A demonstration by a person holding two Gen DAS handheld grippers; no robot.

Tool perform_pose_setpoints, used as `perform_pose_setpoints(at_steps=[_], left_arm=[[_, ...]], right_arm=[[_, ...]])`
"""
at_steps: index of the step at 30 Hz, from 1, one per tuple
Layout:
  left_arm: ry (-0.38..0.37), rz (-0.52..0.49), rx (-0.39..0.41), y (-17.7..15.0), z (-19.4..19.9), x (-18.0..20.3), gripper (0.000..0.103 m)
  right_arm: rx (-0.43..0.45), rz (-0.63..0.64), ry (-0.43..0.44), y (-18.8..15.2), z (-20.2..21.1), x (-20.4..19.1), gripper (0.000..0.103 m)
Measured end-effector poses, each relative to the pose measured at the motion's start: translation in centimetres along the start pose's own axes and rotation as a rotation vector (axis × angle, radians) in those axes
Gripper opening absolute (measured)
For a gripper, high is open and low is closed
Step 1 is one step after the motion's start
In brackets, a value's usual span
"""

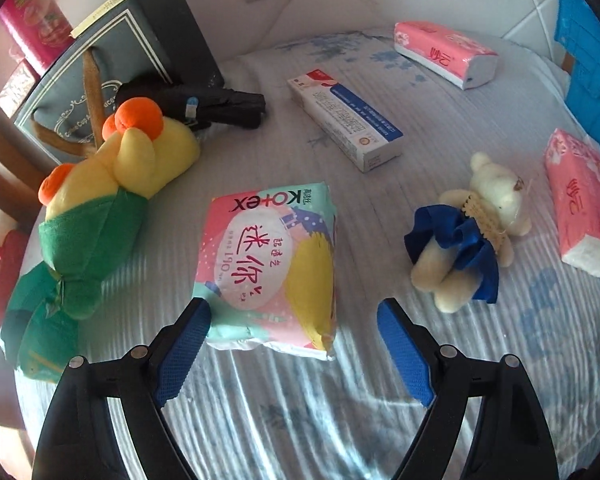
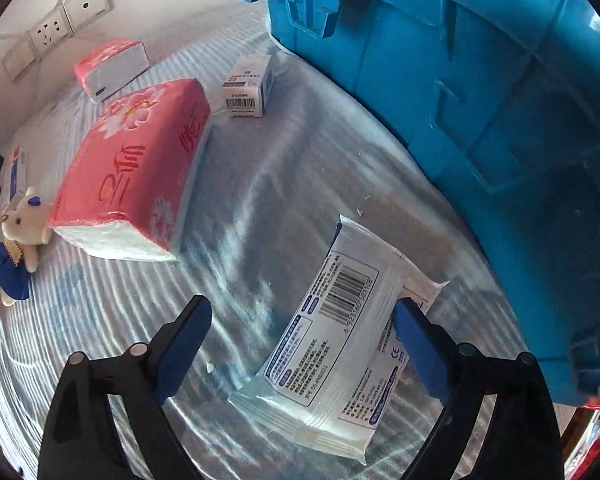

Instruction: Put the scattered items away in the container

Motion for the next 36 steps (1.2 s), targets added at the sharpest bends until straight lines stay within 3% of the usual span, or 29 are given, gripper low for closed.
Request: perform_pose_setpoints(at_steps=[4, 8, 10, 12, 13, 15, 16, 18, 20, 25, 26, 27, 29, 31, 36], left_arm=[[-0.029, 0.053, -0.024, 0.3, -0.1, -1.4, 0.086], [0.073, 0.024, -0.054, -0.2, -2.0, -1.8, 0.086], [0.085, 0.037, -0.060, -0.3, -2.5, -2.4, 0.092], [0.019, 0.105, -0.117, -0.6, -2.8, -3.5, 0.092], [-0.021, 0.148, -0.150, -0.8, -3.0, -4.1, 0.091], [-0.114, 0.226, -0.176, -1.3, -3.0, -5.2, 0.070], [-0.105, 0.220, -0.157, -1.4, -2.6, -5.5, 0.062], [-0.116, 0.204, -0.151, -1.7, -1.9, -5.6, 0.020], [-0.129, 0.201, -0.163, -2.3, -1.6, -5.6, 0.006], [-0.116, 0.181, -0.147, -3.9, -0.2, -5.3, 0.012], [-0.121, 0.175, -0.146, -4.2, 0.2, -5.2, 0.023], [-0.126, 0.169, -0.142, -4.5, 0.6, -5.1, 0.041], [-0.108, 0.157, -0.109, -4.4, 1.7, -5.2, 0.061], [-0.094, 0.154, -0.063, -3.6, 2.9, -5.3, 0.064], [-0.059, 0.224, -0.014, -0.3, 3.4, -6.6, 0.076]], right_arm=[[-0.013, -0.003, -0.072, -0.8, 0.1, 0.8, 0.094], [-0.032, -0.035, -0.011, -1.6, -1.0, 1.5, 0.094], [-0.032, -0.014, 0.005, -1.5, -1.1, 1.4, 0.093], [-0.024, 0.010, 0.029, -1.3, -0.9, 1.0, 0.081], [-0.017, 0.019, 0.050, -1.3, -0.7, 0.7, 0.065], [-0.016, 0.048, 0.079, -1.2, -0.5, -0.4, 0.061], [-0.015, 0.070, 0.089, -1.2, -0.4, -1.2, 0.061], [-0.007, 0.108, 0.123, -1.4, 0.1, -2.7, 0.061], [-0.001, 0.141, 0.157, -1.6, 0.5, -4.0, 0.060], [-0.010, 0.211, 0.184, -2.4, 1.2, -5.6, 0.060], [-0.015, 0.220, 0.183, -2.6, 1.3, -5.7, 0.062], [-0.020, 0.220, 0.184, -2.8, 1.3, -5.7, 0.063], [-0.032, 0.210, 0.190, -3.1, 1.3, -5.6, 0.078], [-0.047, 0.211, 0.193, -3.5, 1.3, -5.6, 0.083], [-0.057, 0.216, 0.198, -4.4, 1.6, -6.0, 0.083]])
Point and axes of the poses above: each gripper's, at about its wrist camera, not at the fingertips, and z roughly against the way its jaws point, x to its right, y to its top, the point moved 5 cm from there along -z, roughly the way its jaws point, and after that the axes turned 11 degrees about z, right-handed, at the moved point
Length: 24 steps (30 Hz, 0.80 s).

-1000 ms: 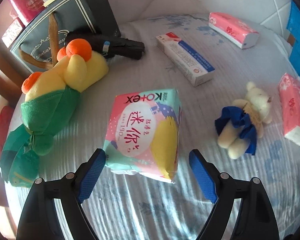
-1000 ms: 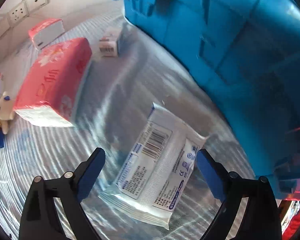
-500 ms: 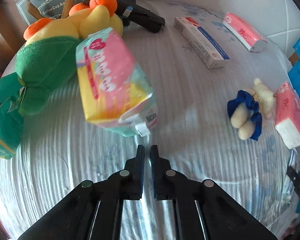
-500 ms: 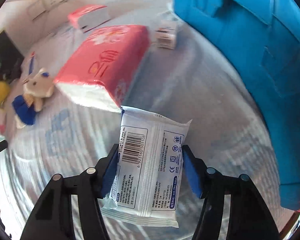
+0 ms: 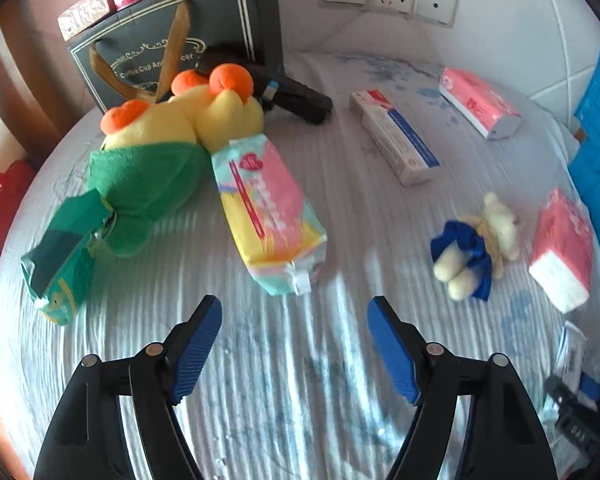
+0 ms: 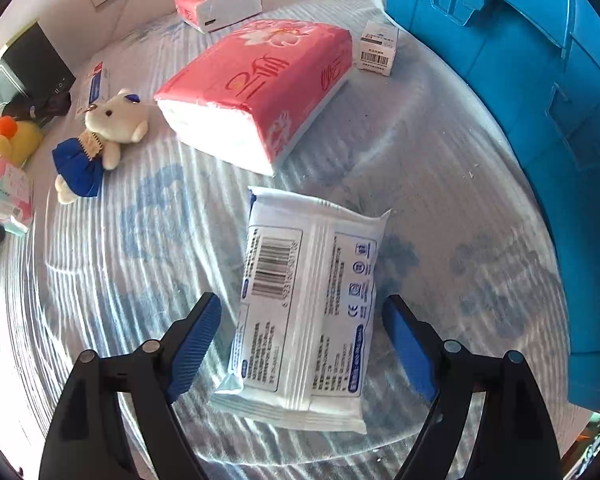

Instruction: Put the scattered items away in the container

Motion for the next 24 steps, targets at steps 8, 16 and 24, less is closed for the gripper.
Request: perform_pose_setpoints(at_steps=[8, 16, 24], left_arm=[[0.051, 0.011, -0.013, 1.9, -2.9, 1.1, 0.042], [0.009, -0.029, -0.012, -2.6, 0.3, 1.4, 0.040], [-0.020, -0.080, 0.013, -9.1, 5.7, 2.5, 0.039]], right_arm=[[0.007, -0.037, 0.008, -1.1, 0.3, 0.1, 0.099], [0.036, 0.081, -0.017, -1.5, 1.1, -0.7, 0.057], [0.123, 0.186, 0.054, -3.2, 5.0, -2.7, 0.056]])
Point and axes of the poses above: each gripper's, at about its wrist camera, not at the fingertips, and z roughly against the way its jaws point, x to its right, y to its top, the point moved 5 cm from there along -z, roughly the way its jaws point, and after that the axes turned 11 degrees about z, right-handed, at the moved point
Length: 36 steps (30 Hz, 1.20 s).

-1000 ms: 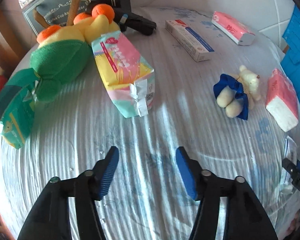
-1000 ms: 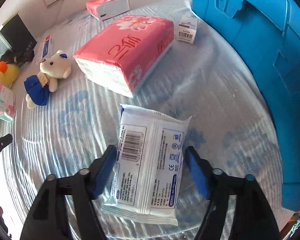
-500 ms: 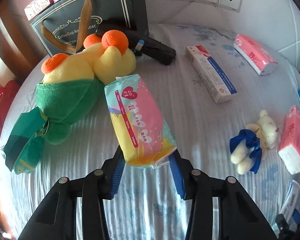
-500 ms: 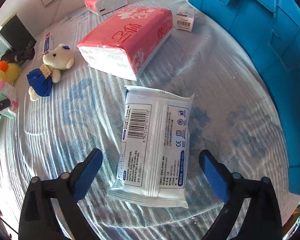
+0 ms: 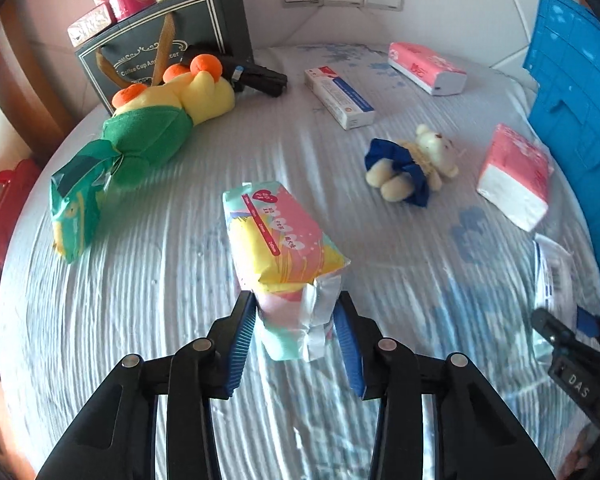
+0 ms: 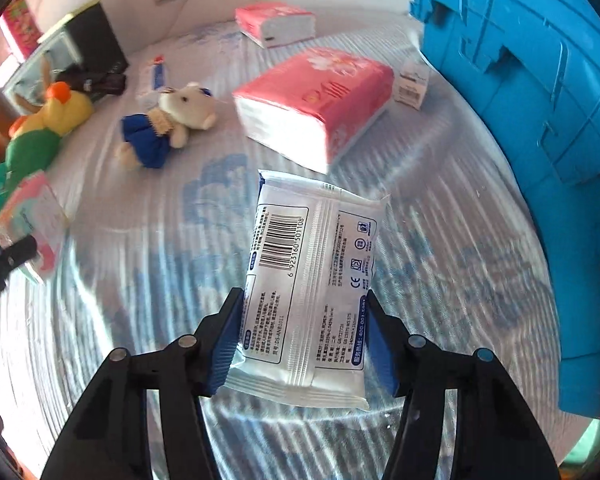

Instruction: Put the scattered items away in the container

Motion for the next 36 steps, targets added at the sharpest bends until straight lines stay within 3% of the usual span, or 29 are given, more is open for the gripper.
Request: perform_pose_setpoints(at_steps=[1, 3, 6, 8, 10, 12, 14, 22, 25, 30, 36], left_arm=[[0.005, 0.002, 0.014, -0.5, 0.7, 0.1, 0.039], [0.027, 0.020, 0.040, -1.3, 2.3, 0.2, 0.015], [0.022, 0.062, 0.053, -2.7, 4.6, 0.3, 0.005], [0.042, 0.085, 0.054, -3.8, 5.3, 0.1, 0.005], [0.045, 0.111, 0.035, -5.2, 5.8, -0.3, 0.009], [0.054, 0.117, 0.011, -6.6, 5.7, -0.8, 0.027], [0.064, 0.126, 0.002, -7.7, 5.5, -1.5, 0.053], [0.029, 0.122, -0.031, -8.0, 4.7, -2.3, 0.060], [0.021, 0.100, -0.022, -7.4, 4.4, -1.0, 0.074], [0.001, 0.142, -0.056, -6.4, 3.0, 0.6, 0.074], [0.050, 0.008, -0.041, -5.3, 1.7, 1.8, 0.074]], right_arm=[[0.017, 0.018, 0.012, -0.5, 0.9, -0.4, 0.056], [0.049, 0.057, 0.034, -2.5, 2.4, 0.1, 0.056], [0.088, 0.118, 0.070, -0.1, 2.4, -1.8, 0.056], [0.087, 0.148, 0.097, 0.9, 1.9, -2.1, 0.056], [0.074, 0.168, 0.104, 0.3, 1.9, -2.0, 0.056], [0.056, 0.172, 0.110, -0.7, 1.8, -2.0, 0.056], [0.035, 0.168, 0.119, -2.0, 1.9, -2.1, 0.056], [-0.016, 0.148, 0.127, -3.9, 0.7, -2.4, 0.056], [-0.017, 0.147, 0.122, -3.7, 0.6, -2.3, 0.056], [-0.023, 0.144, 0.110, -3.5, 0.5, -1.8, 0.057], [-0.050, 0.178, 0.125, -3.6, 0.1, -2.2, 0.056]])
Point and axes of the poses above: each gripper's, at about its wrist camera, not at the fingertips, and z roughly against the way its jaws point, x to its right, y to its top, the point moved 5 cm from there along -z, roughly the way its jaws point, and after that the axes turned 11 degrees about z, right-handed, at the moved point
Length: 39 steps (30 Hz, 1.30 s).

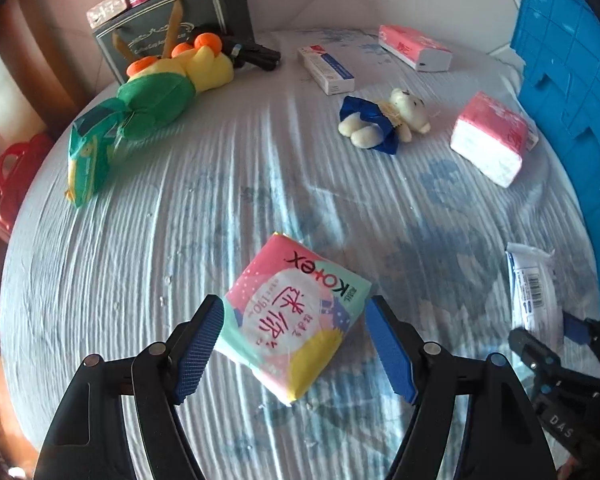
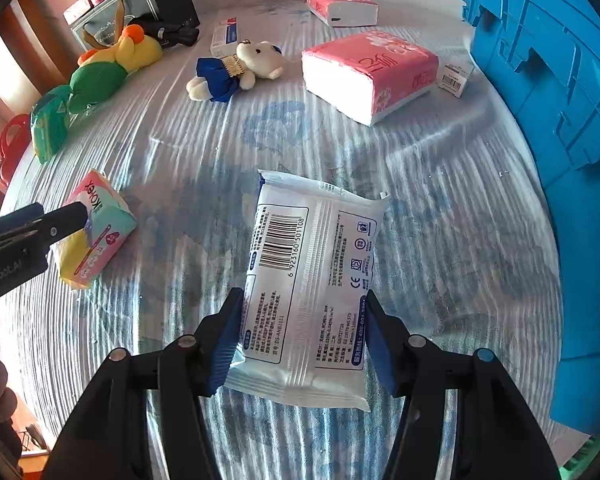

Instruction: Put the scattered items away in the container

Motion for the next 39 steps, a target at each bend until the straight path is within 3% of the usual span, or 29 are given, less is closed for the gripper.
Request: perform_pose_setpoints(at_steps=[4, 8, 12, 18, 30, 39], left_arm=[[-0.002, -0.061, -0.070, -0.5, -2.5, -0.2, 0.082], [0.086, -0.110, -0.029, -1.1, -3.7, -0.1, 0.080], [0.051, -0.067, -0.007, -1.3, -2.8, -0.6, 0.070], [-0.003, -0.013, 0.040, -1.5, 0.6, -1.6, 0.067], [-0.162, 0.011, 0.307, 1.7, 14.3, -1.9, 0.067], [-0.300, -0.029, 0.450, 2.3, 22.9, 2.9, 0.067]], right_arm=[[-0.006, 0.006, 0.013, 0.3, -0.5, -0.2, 0.057], [-0.022, 0.015, 0.019, 0.3, -1.2, -0.6, 0.057], [-0.017, 0.027, 0.016, 0.5, -1.0, -1.2, 0.057], [0.049, 0.053, 0.005, 2.0, 1.6, -2.6, 0.057], [0.296, 0.070, -0.133, 4.8, 14.8, -4.2, 0.056], [0.509, 0.021, -0.260, 4.5, 27.8, -0.6, 0.056]])
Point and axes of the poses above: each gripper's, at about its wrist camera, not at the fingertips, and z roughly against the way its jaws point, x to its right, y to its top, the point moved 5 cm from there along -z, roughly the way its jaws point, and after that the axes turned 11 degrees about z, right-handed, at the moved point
